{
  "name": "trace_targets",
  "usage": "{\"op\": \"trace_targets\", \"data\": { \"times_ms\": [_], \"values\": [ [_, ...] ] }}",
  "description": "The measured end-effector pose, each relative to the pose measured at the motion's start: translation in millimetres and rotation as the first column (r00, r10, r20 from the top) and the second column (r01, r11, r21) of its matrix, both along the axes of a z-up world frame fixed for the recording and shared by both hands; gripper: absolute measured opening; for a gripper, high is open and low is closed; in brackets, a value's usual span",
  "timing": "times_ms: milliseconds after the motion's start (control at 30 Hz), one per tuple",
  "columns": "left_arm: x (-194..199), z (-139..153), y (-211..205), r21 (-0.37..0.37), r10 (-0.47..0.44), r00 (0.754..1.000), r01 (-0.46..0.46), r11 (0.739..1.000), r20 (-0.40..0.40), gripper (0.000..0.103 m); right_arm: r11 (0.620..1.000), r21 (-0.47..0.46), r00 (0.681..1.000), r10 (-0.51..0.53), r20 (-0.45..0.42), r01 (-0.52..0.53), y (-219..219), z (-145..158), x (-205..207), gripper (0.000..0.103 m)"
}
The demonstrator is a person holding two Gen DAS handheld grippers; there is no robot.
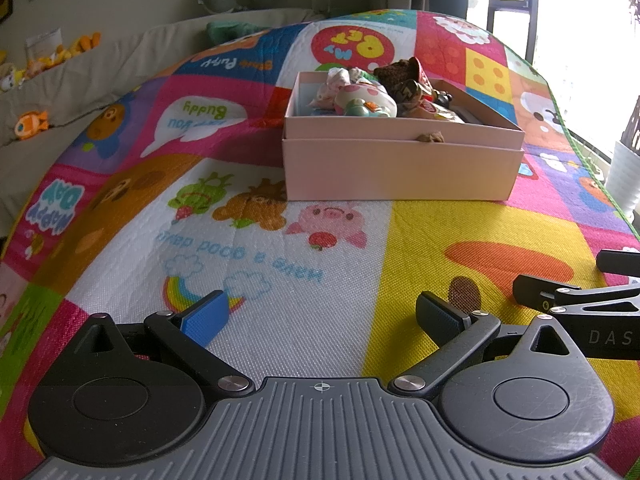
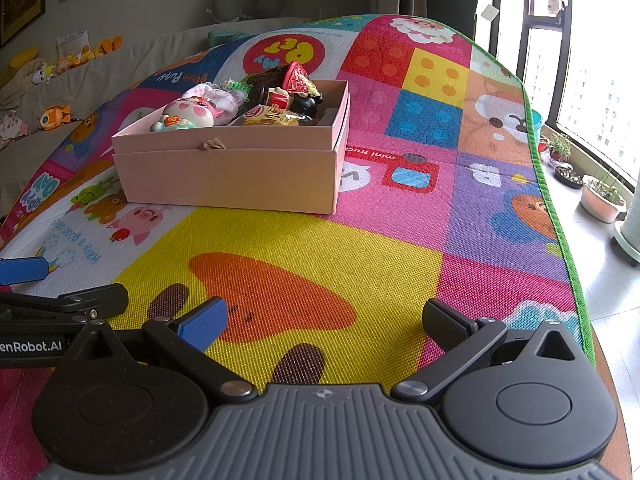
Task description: Organize objects
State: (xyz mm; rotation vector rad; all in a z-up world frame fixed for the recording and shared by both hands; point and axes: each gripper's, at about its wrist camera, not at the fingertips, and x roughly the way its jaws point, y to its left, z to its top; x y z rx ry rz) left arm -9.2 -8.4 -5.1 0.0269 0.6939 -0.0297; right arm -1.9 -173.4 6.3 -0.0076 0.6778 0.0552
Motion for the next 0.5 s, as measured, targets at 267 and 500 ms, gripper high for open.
{"op": "trace_targets", "data": {
  "times_ms": [267,500],
  "values": [
    [-0.1,0.1,-0.2,0.003,0.000,1.000,0.000,1.000,-0.001,0.102,1.000,0.000,1.000,0.000,0.000,0.000,-0.1,-0.1,0.0,0.103],
    [0.1,-0.1,-0.2,0.001,0.000,1.000,0.000,1.000,0.000,0.102,1.000,0.000,1.000,0.000,0.000,0.000,-0.2,-0.2,0.0,0.103]
  ]
}}
